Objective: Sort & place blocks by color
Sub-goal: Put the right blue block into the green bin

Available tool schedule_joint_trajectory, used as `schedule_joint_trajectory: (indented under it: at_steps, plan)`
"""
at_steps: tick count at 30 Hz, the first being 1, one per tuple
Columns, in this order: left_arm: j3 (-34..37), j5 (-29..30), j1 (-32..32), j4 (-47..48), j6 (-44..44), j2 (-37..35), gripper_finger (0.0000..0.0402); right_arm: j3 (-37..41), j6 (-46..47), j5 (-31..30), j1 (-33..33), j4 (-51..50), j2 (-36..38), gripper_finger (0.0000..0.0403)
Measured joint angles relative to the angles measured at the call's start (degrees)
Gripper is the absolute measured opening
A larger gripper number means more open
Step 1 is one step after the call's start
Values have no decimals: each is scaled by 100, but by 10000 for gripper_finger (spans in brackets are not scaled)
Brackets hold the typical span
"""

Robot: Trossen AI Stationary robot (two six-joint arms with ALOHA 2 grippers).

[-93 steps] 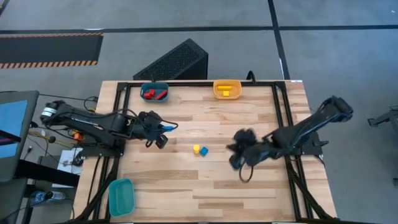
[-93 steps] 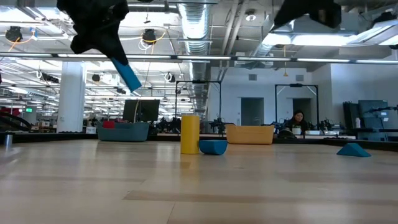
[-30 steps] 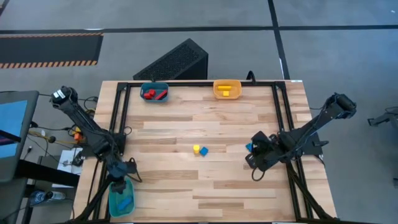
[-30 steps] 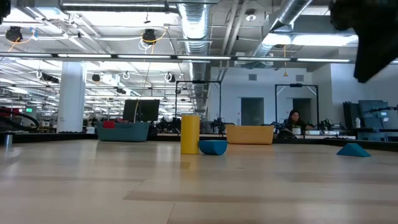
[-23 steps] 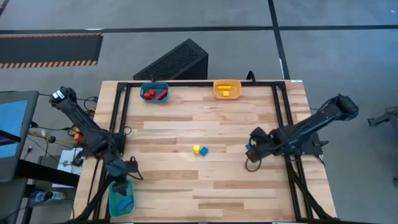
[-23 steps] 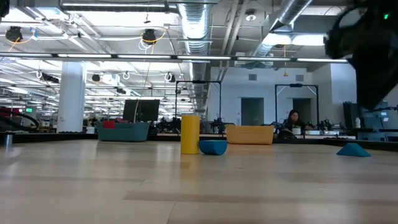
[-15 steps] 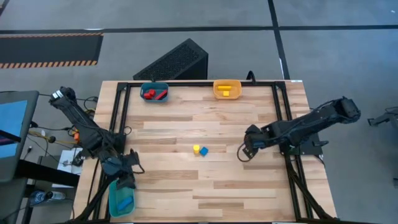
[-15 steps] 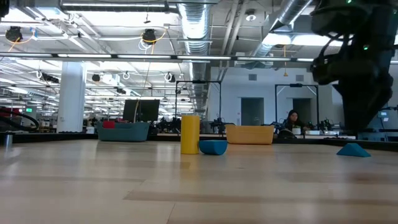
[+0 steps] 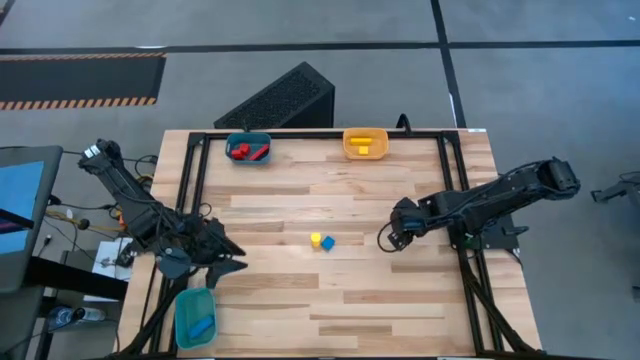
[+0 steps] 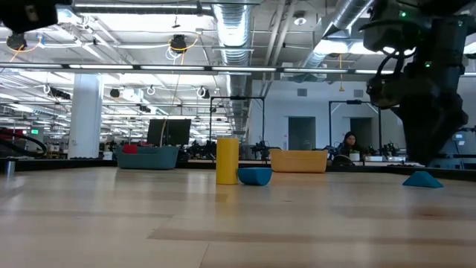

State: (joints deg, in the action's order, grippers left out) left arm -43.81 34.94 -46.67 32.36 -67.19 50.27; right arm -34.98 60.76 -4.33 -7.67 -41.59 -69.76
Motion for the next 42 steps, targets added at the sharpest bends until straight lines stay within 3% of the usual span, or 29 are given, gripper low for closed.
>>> schedule_joint_trajectory:
  at_steps: [8, 15, 21, 26, 31, 38, 42]
  plan:
    - [0, 980, 34, -958, 940, 278, 189, 0, 227, -176, -98, 77, -71, 221]
    - [0, 880, 133, -1413, 1446, 806, 189, -3, 186, -422, -297, 50, -413, 229]
    - [0, 859, 225, -1694, 1255, 895, 189, -2, 24, -355, -187, 151, -970, 242]
    - [0, 757, 224, -1967, 1408, 889, 189, -35, -103, -281, -56, 362, -1302, 203]
    - [0, 668, 395, -2013, 709, 880, 189, -102, -107, -179, -34, 533, -1249, 117]
    - [0, 584, 562, -2073, -182, 982, 189, -305, 83, -539, -460, 1082, -720, 113]
    - [0, 730, 752, -2524, -367, 1290, 193, -301, 68, -796, -906, 2074, -645, 113]
